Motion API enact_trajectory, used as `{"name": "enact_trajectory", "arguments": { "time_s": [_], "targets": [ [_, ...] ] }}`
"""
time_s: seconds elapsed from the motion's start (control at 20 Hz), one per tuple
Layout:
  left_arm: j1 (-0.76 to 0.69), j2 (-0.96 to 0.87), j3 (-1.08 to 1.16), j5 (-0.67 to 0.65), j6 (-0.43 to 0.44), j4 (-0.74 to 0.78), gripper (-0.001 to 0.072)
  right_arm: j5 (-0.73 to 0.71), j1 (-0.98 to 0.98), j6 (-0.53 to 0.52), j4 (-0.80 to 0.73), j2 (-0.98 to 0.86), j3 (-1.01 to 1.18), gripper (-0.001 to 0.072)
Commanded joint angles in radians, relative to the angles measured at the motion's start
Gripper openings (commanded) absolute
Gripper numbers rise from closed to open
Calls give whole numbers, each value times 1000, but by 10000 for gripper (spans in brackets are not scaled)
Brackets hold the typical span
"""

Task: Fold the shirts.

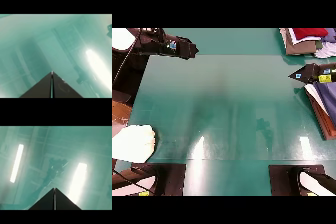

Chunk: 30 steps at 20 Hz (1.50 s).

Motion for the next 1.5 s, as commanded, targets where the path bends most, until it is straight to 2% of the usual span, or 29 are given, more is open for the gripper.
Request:
{"name": "enact_trajectory", "arguments": {
  "time_s": [0.0, 0.75, 0.85, 0.95, 1.1, 1.25, 1.35, 1.45],
  "targets": [
    [0, 1, 0, 4, 0, 0, 21, 1, 1, 0, 1, 0, 1, 17],
    [0, 1, 0, 5, 0, -2, 21, 58, 1, 1, 2, 0, 1, 17],
    [3, 2, 0, 43, 0, -1, 21, 55, 1, 1, 2, 0, 1, 17],
    [18, 24, 0, -68, -29, 43, 19, 52, 1, 1, 2, 0, 1, 17],
    [88, 128, -49, -270, -90, 225, 19, 58, 1, 1, 2, 0, 1, 17],
    [190, 335, -247, -341, -177, 377, 20, 45, 1, 0, 1, 0, 1, 17],
    [282, 486, -416, -370, -230, 423, 21, 25, 1, 0, 1, 0, 1, 17],
    [377, 616, -564, -403, -247, 449, 21, 18, 1, 0, 0, 0, 1, 17]
  ]
}}
